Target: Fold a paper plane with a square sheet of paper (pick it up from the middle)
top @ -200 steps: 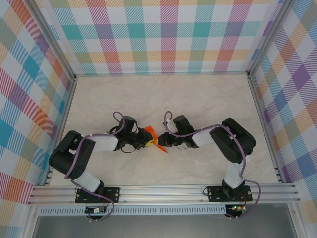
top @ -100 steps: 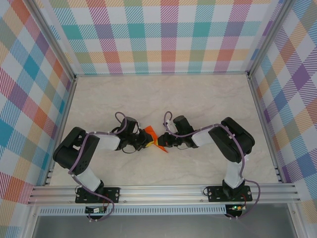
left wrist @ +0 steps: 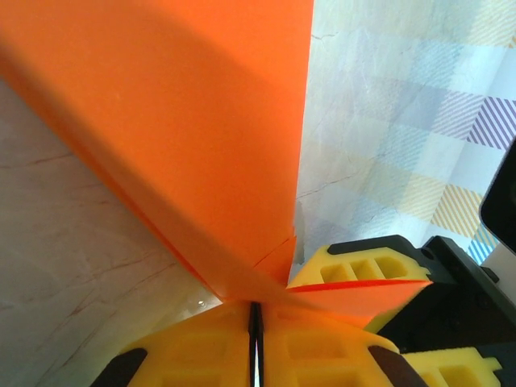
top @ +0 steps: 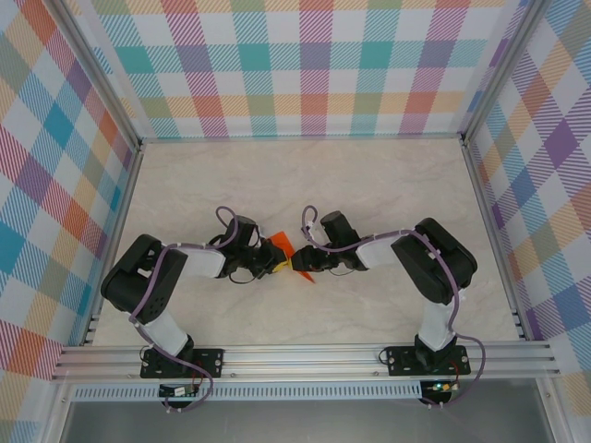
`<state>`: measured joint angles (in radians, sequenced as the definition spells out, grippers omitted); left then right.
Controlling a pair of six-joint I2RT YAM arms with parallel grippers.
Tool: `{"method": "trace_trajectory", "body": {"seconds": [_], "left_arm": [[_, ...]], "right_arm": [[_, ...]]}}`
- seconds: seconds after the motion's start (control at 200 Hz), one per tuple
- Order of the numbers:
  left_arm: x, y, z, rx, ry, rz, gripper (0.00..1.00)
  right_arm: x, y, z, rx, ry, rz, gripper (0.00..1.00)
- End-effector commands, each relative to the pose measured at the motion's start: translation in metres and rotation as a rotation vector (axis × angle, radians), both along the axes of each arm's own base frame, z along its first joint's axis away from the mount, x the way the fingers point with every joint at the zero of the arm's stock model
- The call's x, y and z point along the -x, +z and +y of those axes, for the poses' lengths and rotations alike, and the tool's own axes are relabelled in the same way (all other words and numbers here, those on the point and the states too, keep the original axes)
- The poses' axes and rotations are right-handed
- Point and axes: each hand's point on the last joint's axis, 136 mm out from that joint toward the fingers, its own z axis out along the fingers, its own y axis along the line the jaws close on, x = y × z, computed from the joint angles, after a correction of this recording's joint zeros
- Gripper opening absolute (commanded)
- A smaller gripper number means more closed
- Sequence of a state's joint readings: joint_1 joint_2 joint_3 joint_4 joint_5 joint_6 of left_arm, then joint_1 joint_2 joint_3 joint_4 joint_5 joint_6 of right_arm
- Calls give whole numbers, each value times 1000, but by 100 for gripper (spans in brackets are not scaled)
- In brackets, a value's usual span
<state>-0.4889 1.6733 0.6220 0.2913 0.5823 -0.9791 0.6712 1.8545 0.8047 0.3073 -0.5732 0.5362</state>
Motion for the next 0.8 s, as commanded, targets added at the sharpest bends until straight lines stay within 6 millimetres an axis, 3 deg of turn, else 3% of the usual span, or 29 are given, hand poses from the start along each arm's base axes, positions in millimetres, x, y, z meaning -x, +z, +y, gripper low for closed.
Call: {"method": "trace_trajectory", "body": {"seconds": [0.0, 0.505, 0.795], "left_arm": [[-7, 3, -5, -4, -9, -26, 10], [-11, 0, -8, -5, -7, -8, 9], [-12, -1, -8, -5, -6, -2, 9]], "right_arm": [[-3, 6, -5, 40, 32, -74, 30], [1, 19, -9, 156, 78, -201, 35], [-1, 16, -13, 313, 95, -371, 45]]}}
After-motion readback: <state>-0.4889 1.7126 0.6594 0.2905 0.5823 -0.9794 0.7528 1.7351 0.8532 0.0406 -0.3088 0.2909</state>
